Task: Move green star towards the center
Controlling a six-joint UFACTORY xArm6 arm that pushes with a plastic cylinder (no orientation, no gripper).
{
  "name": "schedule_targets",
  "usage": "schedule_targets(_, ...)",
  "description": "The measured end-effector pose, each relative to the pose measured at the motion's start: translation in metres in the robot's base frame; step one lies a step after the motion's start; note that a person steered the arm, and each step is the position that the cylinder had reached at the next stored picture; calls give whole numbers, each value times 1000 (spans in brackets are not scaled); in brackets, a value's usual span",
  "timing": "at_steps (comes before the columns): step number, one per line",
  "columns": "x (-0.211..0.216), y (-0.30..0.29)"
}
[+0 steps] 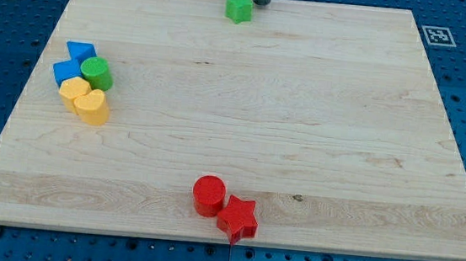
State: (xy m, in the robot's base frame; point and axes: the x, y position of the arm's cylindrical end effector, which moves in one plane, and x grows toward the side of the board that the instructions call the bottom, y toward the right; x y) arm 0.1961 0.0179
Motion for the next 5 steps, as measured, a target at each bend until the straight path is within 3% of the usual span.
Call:
schedule_targets(1,8,-54)
schedule_targets(5,139,13)
